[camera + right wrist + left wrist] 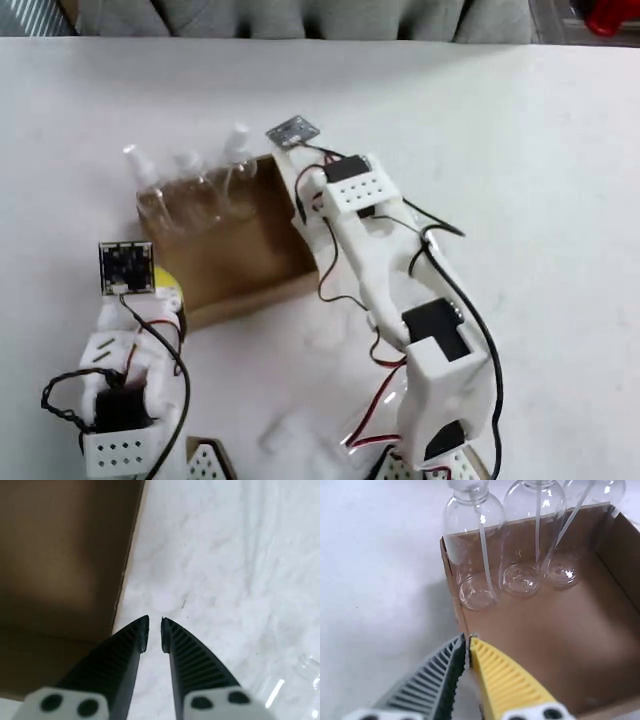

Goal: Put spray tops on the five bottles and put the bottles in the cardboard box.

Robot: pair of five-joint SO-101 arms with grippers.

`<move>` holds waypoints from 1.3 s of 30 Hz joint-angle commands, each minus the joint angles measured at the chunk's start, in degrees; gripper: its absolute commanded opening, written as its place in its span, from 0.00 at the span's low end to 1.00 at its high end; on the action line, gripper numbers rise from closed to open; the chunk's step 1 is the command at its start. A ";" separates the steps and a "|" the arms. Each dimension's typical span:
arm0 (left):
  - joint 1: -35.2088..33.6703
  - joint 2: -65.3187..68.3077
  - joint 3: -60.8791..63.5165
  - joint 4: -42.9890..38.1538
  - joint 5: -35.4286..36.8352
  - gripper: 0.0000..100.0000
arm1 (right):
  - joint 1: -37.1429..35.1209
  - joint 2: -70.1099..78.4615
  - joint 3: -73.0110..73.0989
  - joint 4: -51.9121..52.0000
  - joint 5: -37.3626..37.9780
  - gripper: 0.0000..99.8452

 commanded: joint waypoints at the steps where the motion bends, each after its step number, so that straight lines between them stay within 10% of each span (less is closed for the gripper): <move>1: -0.57 -0.40 -0.18 -1.67 -0.44 0.02 | -1.80 -1.10 -0.18 0.31 -0.26 0.02; 39: -1.54 -0.40 -0.18 -1.76 -0.44 0.02 | 7.43 9.89 -25.14 3.74 20.40 0.13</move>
